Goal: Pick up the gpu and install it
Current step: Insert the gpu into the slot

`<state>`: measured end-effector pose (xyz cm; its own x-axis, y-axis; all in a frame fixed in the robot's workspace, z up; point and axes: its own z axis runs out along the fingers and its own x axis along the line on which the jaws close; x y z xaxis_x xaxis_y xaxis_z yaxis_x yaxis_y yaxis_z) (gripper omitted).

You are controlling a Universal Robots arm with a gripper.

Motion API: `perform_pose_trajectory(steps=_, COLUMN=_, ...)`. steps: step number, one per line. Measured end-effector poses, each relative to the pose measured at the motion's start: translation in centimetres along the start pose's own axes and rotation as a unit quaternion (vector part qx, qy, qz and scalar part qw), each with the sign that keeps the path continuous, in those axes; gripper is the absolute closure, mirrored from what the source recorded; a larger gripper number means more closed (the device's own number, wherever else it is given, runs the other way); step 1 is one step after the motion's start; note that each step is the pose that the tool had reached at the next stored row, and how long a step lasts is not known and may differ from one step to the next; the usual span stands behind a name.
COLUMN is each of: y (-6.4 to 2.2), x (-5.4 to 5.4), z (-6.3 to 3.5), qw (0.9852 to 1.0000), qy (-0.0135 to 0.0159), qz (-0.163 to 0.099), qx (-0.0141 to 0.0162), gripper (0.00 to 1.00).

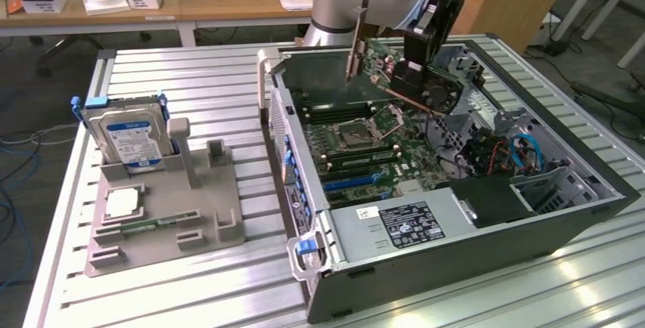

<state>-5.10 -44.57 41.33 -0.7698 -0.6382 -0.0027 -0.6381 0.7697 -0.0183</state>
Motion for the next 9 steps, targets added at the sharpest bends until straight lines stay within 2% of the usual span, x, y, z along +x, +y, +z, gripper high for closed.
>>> perform_pose_trajectory(steps=9, y=-0.11, x=0.1, z=0.02, qw=0.9998, qy=-0.0003, qz=-0.021, qx=-0.0001, gripper=0.74)
